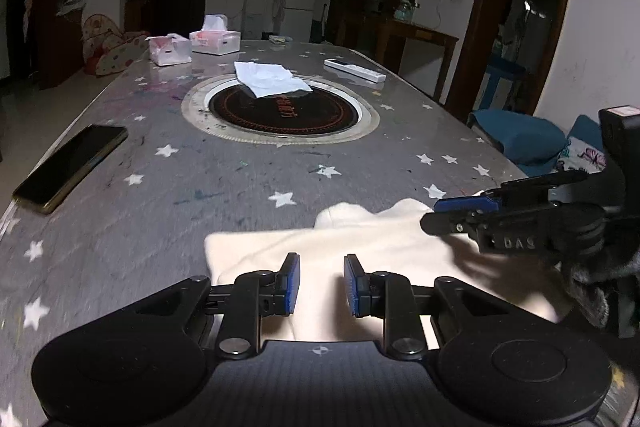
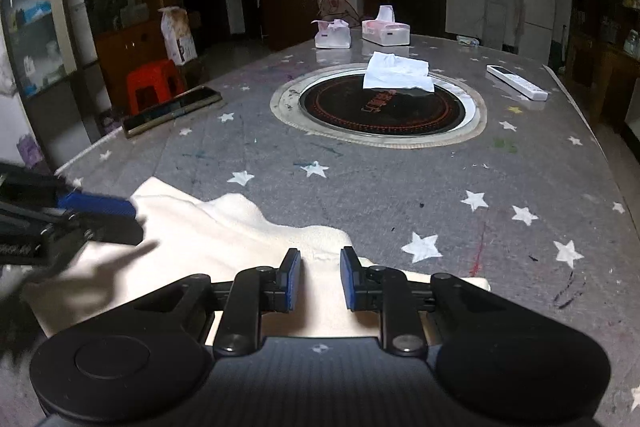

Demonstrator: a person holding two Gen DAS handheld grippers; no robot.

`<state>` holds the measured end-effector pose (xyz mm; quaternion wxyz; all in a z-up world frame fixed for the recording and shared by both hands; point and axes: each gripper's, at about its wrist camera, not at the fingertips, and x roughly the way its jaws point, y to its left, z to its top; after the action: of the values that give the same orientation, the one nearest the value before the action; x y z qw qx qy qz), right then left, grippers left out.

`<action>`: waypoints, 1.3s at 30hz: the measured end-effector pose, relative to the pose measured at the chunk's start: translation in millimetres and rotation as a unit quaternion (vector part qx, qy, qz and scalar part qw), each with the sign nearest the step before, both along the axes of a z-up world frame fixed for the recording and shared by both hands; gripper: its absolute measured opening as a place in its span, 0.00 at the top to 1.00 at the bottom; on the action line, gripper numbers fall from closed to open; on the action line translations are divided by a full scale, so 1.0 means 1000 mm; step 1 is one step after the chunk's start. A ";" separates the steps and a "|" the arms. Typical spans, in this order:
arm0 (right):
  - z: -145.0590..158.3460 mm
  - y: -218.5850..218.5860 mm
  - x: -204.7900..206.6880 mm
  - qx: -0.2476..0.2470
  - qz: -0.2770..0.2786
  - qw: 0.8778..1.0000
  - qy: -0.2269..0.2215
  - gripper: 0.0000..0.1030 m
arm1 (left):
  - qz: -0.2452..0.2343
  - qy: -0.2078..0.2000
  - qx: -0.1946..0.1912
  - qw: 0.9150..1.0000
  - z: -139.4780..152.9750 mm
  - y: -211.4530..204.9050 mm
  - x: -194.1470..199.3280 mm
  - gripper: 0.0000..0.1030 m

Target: Fold clothes

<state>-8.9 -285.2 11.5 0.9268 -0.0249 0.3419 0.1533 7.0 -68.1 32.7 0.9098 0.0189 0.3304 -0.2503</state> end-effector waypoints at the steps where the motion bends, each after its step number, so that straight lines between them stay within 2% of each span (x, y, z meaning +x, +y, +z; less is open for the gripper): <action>1: 0.002 0.001 -0.002 -0.004 0.001 1.000 -0.003 0.81 | -0.002 0.000 0.004 1.000 0.000 -0.003 0.004 0.75; 6: 0.013 0.008 -0.008 -0.009 0.014 1.000 -0.020 0.81 | -0.015 -0.003 0.009 1.000 -0.002 -0.017 0.016 0.74; 13: 0.000 0.018 0.006 -0.018 0.017 1.000 0.001 0.81 | -0.011 0.003 0.018 1.000 -0.010 -0.024 0.027 0.74; 18: 0.009 0.023 -0.001 -0.016 0.023 0.999 -0.015 0.81 | -0.007 0.003 0.020 1.000 -0.011 -0.025 0.030 0.74; 24: 0.002 0.028 0.002 -0.018 0.021 1.000 -0.005 0.80 | -0.001 0.006 0.018 1.000 -0.010 -0.024 0.030 0.72; 27: 0.011 0.030 -0.008 -0.015 0.026 0.999 -0.017 0.80 | 0.005 0.002 0.022 1.000 -0.007 -0.022 0.026 0.61; 30: 0.018 0.035 -0.022 -0.016 0.038 0.999 -0.028 0.78 | 0.007 0.000 0.016 1.000 -0.003 -0.018 0.017 0.59; 32: 0.019 0.037 -0.033 -0.019 0.047 0.998 -0.029 0.74 | 0.008 -0.002 0.012 1.000 -0.001 -0.014 0.008 0.57; 39: 0.017 0.043 -0.082 -0.029 0.066 0.997 -0.042 0.74 | 0.012 -0.014 0.005 1.000 0.003 0.005 -0.035 0.56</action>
<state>-90.8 -241.8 28.5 0.9271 -0.0803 0.3046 0.2032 -27.6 -62.9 35.9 0.9173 0.0227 0.3187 -0.2376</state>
